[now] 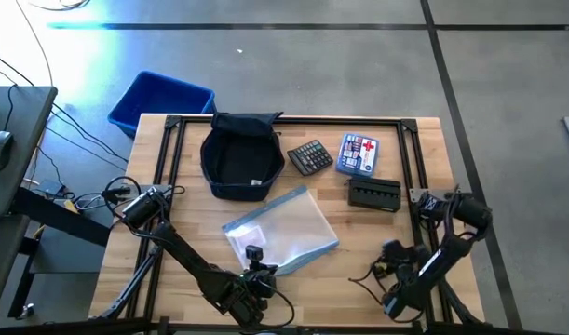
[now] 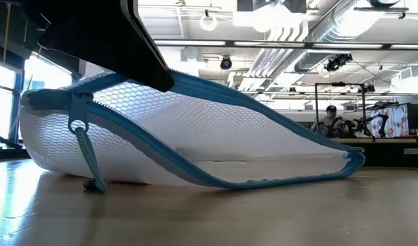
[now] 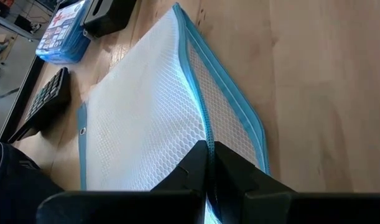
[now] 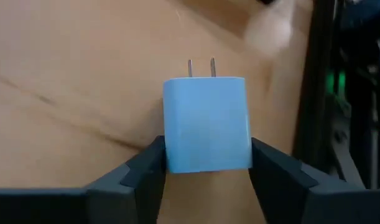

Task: Unpack backpack
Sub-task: Remove the white charger adapter from the transparent zip bag, then remove the pink charger adapter from the transparent zip bag

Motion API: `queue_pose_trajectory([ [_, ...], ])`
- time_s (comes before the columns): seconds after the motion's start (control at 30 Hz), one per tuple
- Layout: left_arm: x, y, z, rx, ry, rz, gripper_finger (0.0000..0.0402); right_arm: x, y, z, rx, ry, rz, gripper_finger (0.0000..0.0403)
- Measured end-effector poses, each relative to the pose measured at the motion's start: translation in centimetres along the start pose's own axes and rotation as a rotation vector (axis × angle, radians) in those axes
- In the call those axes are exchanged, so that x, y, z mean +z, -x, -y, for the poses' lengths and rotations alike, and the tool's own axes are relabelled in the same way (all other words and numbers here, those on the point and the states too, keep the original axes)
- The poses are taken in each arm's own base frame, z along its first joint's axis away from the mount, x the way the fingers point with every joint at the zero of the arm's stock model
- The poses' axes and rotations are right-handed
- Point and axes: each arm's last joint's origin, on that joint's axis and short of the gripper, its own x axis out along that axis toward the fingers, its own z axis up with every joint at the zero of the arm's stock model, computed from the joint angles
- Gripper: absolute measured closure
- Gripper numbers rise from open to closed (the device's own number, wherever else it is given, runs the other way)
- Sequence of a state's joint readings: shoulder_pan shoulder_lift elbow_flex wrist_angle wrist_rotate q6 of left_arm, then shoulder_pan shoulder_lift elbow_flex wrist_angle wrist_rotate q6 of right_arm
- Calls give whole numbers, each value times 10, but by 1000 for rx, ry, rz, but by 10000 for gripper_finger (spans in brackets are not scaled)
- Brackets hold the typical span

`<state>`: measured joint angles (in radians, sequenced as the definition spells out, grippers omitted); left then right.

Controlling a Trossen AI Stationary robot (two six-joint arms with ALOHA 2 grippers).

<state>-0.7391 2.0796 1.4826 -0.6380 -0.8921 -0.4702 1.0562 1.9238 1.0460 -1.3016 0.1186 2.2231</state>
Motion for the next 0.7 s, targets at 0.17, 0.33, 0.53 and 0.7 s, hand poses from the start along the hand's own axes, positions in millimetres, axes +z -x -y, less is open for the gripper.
queue_pose_trajectory([
  [0.17, 0, -1, -1, 2, 1, -2, 402, 10, 22, 3, 24, -19, -12, 77],
  [0.33, 0, -2, -1, -4, 3, -7, 402, 16, 54, -13, 363, -72, 213, 45],
  [0.53, 0, -1, -1, -2, -8, -3, 402, 13, 86, -71, 912, -30, 519, 43],
  [0.7, 1, 3, 4, -22, -56, 23, 402, 28, 91, -130, 1041, 236, 501, 42],
])
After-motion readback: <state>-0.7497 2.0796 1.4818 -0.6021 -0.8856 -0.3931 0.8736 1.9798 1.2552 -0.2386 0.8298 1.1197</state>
